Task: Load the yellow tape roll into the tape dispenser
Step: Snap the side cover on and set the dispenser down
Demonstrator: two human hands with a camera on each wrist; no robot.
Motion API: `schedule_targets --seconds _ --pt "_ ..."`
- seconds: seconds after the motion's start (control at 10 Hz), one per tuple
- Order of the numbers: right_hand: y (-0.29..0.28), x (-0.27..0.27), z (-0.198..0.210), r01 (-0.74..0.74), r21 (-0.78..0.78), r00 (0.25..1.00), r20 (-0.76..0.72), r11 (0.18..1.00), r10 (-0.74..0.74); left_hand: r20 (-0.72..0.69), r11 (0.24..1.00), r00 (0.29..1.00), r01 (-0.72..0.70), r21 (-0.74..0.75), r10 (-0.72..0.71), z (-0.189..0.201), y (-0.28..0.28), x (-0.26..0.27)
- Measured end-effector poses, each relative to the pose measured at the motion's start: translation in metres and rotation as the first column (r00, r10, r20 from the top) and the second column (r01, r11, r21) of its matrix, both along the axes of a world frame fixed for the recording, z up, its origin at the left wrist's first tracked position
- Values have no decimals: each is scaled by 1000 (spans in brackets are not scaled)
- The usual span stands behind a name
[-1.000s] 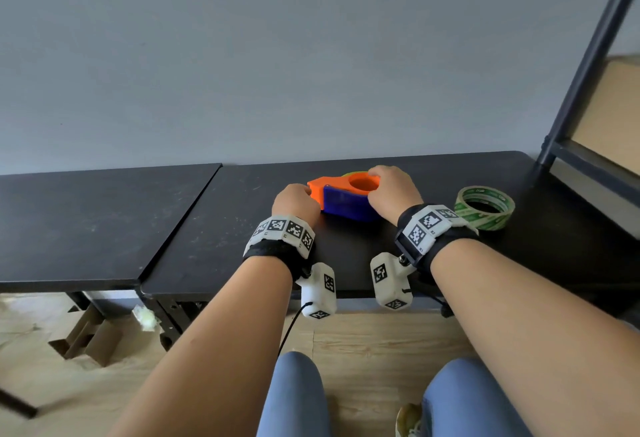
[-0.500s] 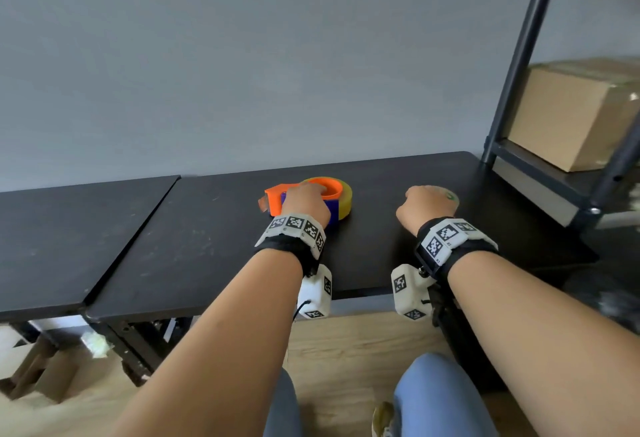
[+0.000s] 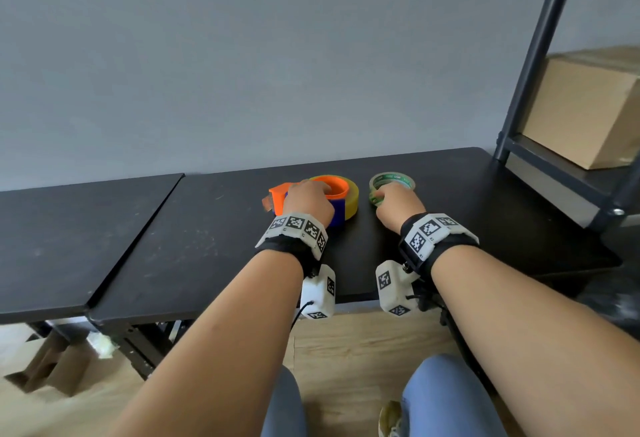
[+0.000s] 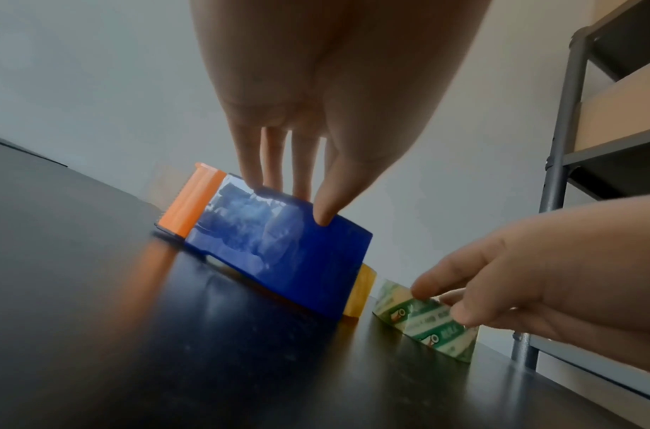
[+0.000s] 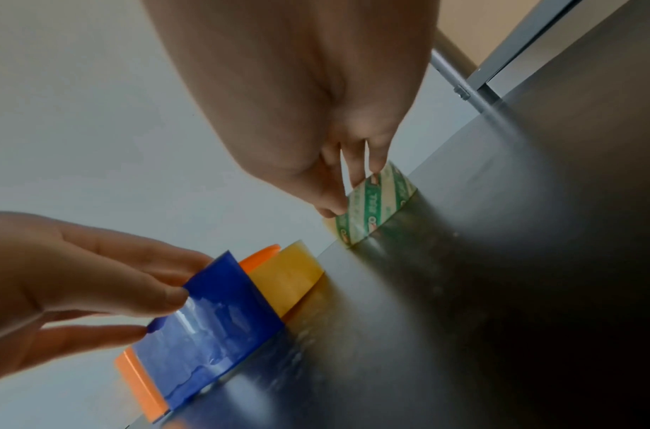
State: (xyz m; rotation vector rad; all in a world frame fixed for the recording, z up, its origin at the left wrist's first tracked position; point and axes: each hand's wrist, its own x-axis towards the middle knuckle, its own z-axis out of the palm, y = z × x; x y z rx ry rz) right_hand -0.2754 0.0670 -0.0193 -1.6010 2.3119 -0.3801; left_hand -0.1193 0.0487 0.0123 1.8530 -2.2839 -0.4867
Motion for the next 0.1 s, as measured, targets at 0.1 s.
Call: schedule_targets --seconds 0.1 --pt "-3 3 2 -38 -129 999 11 991 40 -14 991 1000 -4 -130 2 2 7 7"
